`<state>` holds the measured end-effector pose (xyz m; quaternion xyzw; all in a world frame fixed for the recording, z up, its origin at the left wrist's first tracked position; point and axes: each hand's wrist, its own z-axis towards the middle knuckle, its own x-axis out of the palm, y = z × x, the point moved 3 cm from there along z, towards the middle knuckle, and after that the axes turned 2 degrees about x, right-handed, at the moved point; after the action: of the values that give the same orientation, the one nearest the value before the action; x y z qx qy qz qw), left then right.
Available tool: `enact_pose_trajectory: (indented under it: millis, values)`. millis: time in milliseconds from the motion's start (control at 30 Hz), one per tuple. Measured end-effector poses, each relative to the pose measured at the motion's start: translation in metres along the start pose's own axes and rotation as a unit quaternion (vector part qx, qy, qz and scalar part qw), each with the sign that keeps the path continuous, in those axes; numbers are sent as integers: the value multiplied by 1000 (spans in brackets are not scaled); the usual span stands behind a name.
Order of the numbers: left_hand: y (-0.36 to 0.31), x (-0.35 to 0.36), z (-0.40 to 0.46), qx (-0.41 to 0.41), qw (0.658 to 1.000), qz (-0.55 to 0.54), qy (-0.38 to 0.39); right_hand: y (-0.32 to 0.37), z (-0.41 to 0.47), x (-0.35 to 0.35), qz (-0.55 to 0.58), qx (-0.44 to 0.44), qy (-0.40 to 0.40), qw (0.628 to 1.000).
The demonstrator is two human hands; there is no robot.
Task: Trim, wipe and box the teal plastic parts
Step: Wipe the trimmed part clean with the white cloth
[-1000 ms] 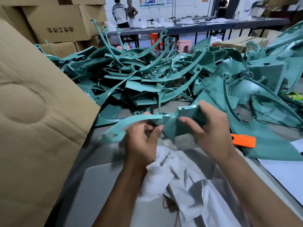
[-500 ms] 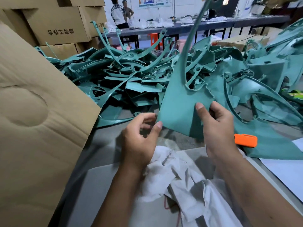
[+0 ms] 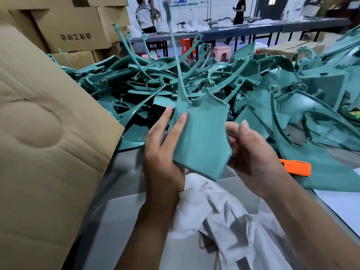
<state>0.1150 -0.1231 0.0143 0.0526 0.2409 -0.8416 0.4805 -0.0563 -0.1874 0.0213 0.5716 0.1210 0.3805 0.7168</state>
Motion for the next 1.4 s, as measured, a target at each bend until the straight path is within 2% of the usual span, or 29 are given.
enact_pose_trajectory:
  millis: [67,100,167,233,300,367,400,467,600,667,733,800,867,933,1000,1033,1100,1133,1167,1233,1267,1333,1400]
  values:
    - [2,-5,-1,-71,992,-89,-59,2,-1,-1,-48,37,61,996]
    - [2,-7,2,-116,980,-131,-96,3,-2,-1,-111,52,97,988]
    - [0,-11,8,-189,949,-204,-152,1,-6,2,-243,87,197,946]
    - [-1,-14,12,-218,927,-259,-160,-8,-12,13,-324,129,276,896]
    - [3,-16,13,-229,919,-286,-144,-18,-13,25,-422,107,286,854]
    - [6,-16,11,-243,923,-274,-118,-25,-11,33,-506,43,257,822]
    - [6,-16,11,-250,924,-270,-109,-25,-9,34,-519,24,233,822]
    - [7,-15,9,-273,911,-289,-112,-18,-7,30,-505,4,157,849]
    - [10,-16,9,-318,868,-350,-152,1,-1,2,-389,-54,-103,914]
    - [11,-15,8,-330,858,-361,-159,5,0,-7,-343,-75,-190,917]
    - [11,-15,7,-331,857,-359,-161,8,0,-10,-388,-103,-216,890]
    - [9,-16,8,-322,864,-353,-159,11,-1,-5,-434,-98,-128,886]
    - [10,-17,8,-314,874,-336,-154,4,-3,5,-480,-10,36,877]
    - [11,-19,7,-309,886,-311,-153,-14,-9,12,-544,99,161,817]
    - [12,-19,8,-302,890,-304,-152,-23,-11,17,-614,116,192,757]
    - [13,-19,9,-302,889,-310,-151,-23,-10,18,-629,86,185,750]
    - [13,-19,10,-321,866,-355,-148,-17,-6,18,-637,0,138,759]
    - [13,-19,12,-341,838,-401,-143,-12,-4,15,-629,-28,92,771]
    - [13,-17,13,-360,804,-453,-135,-8,-3,11,-591,-39,27,805]
    - [12,-14,14,-381,735,-548,-118,-2,-4,0,-433,-26,-105,895]
    - [11,-13,14,-391,709,-576,-117,1,-4,-5,-364,-28,-142,920]
    - [8,-10,11,-437,674,-585,-113,6,1,-13,-325,-37,-182,927]
    - [6,-7,7,-500,644,-575,-75,2,4,-20,-246,-14,-216,945]
